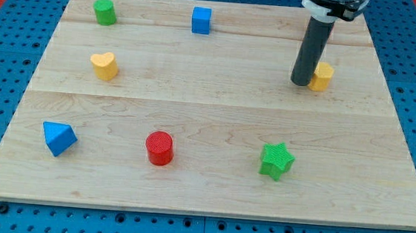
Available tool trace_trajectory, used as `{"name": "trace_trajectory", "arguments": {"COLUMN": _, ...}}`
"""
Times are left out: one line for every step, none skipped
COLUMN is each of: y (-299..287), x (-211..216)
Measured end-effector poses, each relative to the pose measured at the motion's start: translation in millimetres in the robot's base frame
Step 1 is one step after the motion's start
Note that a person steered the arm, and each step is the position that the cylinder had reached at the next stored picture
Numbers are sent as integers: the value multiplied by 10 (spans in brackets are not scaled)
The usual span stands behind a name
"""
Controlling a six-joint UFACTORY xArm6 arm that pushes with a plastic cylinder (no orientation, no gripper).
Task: Move the yellow hexagon into the yellow heart
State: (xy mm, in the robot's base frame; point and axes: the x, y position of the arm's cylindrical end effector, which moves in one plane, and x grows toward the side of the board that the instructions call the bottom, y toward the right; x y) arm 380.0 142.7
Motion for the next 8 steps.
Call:
{"name": "trace_trajectory", "arguments": {"y": -30, "x": -6}}
{"name": "trace_trajectory", "arguments": {"y": -224, "x": -332}}
{"name": "trace_trajectory", "arguments": {"y": -750, "x": -546}}
{"name": "trace_trajectory", "arguments": {"y": -1272, "x": -243}}
{"name": "trace_trajectory", "arguments": {"y": -842, "x": 210}}
{"name": "trace_trajectory", "arguments": {"y": -106, "x": 646}}
{"name": "trace_trajectory", "arguments": {"y": 815, "x": 339}}
{"name": "trace_trajectory", "arguments": {"y": 524, "x": -148}}
